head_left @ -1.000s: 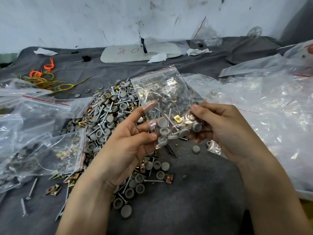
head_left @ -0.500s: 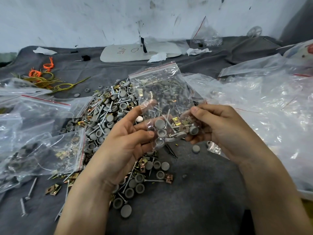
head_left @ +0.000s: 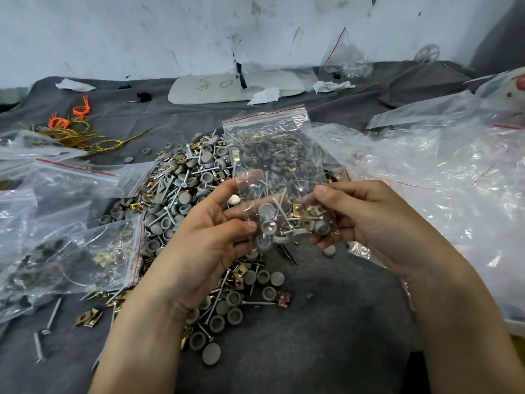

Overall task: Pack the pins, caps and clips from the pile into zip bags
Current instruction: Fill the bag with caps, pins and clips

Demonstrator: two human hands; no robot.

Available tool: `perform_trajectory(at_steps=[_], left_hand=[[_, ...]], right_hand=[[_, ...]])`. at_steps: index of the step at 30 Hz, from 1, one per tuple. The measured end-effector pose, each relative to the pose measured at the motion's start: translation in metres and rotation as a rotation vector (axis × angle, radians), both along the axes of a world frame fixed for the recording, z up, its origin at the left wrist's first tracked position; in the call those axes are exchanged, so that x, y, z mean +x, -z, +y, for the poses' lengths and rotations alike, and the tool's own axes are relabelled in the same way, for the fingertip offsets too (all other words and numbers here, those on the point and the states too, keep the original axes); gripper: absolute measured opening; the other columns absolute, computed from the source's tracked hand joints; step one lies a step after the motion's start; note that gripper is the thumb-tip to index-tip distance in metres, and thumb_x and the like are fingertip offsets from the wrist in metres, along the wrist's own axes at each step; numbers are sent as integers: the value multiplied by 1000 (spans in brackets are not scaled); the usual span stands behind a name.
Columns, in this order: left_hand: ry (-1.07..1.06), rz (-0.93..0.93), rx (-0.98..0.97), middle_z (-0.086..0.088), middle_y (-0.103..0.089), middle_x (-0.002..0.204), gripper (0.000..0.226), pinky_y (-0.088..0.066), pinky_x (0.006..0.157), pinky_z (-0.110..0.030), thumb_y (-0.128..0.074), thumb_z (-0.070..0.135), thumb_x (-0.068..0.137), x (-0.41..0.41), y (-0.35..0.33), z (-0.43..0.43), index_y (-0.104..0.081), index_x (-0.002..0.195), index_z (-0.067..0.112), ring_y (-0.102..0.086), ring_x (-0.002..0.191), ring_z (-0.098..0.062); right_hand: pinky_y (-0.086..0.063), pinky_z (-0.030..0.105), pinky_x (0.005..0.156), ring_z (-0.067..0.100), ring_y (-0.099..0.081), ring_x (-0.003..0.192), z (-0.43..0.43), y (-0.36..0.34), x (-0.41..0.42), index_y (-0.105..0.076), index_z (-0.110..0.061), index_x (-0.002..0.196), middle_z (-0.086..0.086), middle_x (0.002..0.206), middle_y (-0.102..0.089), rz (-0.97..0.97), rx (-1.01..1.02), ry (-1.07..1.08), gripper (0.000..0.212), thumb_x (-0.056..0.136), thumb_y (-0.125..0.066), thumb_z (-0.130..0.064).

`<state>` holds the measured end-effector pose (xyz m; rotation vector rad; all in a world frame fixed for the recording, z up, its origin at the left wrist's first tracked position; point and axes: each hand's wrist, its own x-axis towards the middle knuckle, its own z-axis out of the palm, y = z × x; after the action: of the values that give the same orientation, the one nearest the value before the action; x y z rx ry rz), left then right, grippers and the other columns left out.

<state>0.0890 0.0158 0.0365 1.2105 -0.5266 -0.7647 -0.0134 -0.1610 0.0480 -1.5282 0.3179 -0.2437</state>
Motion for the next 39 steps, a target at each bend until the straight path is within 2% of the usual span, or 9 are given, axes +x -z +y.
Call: perform_trajectory(at_steps=[5,10,16,19,25,31,33,37,39], left_hand=[[-2,-19,7,-7,-77,92,63,-60,66,-24,-52,-4,67,1,1,0,-58,126,17,-73,76,-15],[2,-31,14,-10,-74,113,65,-60,75,-29,-54,-2,69,1,1,1,-56,130,20,-73,91,-20],[-32,-82,57,-1,-76,105,60,-59,80,-32,-64,9,68,-1,1,1,-59,125,27,-73,87,-12],[-34,-101,67,3,-77,94,58,-59,74,-27,-65,8,67,-2,0,0,-60,122,27,-72,80,-8],[-25,-96,58,3,-77,97,57,-59,65,-22,-63,6,69,-2,0,0,-60,122,25,-71,76,-6],[-38,-79,40,-1,-77,104,49,-60,67,-25,-65,11,69,0,3,0,-66,115,26,-71,77,-8],[-70,-59,34,-1,-77,101,41,-60,62,-25,-66,18,70,0,3,0,-70,109,27,-69,71,-6],[-156,-4,2,-8,-76,104,38,-54,51,-24,-56,28,82,-2,1,-4,-69,115,16,-69,67,-10],[-216,24,-19,-7,-77,97,32,-59,54,-30,-54,30,82,-2,2,-6,-75,103,18,-73,72,-15]], right_hand=[[-57,28,52,25,-69,56,0,0,-1,-75,-10,79,9,60,-68,-7,-2,1,31,69,-64,-37],[-57,28,56,25,-70,63,-2,1,-1,-76,-9,83,10,73,-72,-24,-25,-16,26,71,-64,-29],[-57,26,61,20,-70,72,-4,3,-1,-75,-7,86,10,80,-73,-29,-37,-60,24,69,-68,-23],[-57,27,60,21,-70,71,-3,3,-1,-74,-4,87,12,81,-73,-23,-34,-59,26,68,-69,-21],[-57,27,59,23,-70,69,-2,2,-1,-74,-6,86,13,79,-73,-7,-14,-56,24,68,-67,-21],[-56,26,58,24,-70,68,-1,-1,-4,-74,-4,86,14,78,-73,-20,15,-70,25,71,-66,-23],[-56,25,58,24,-70,68,-1,-3,-4,-74,-5,86,13,76,-72,-29,37,-86,26,72,-66,-26],[-56,26,60,26,-70,71,2,-7,-7,-75,-5,89,15,82,-72,-51,108,-149,34,82,-58,-34],[-56,26,60,27,-69,74,7,-10,-6,-74,-5,91,19,88,-72,-67,139,-204,38,88,-54,-37]])
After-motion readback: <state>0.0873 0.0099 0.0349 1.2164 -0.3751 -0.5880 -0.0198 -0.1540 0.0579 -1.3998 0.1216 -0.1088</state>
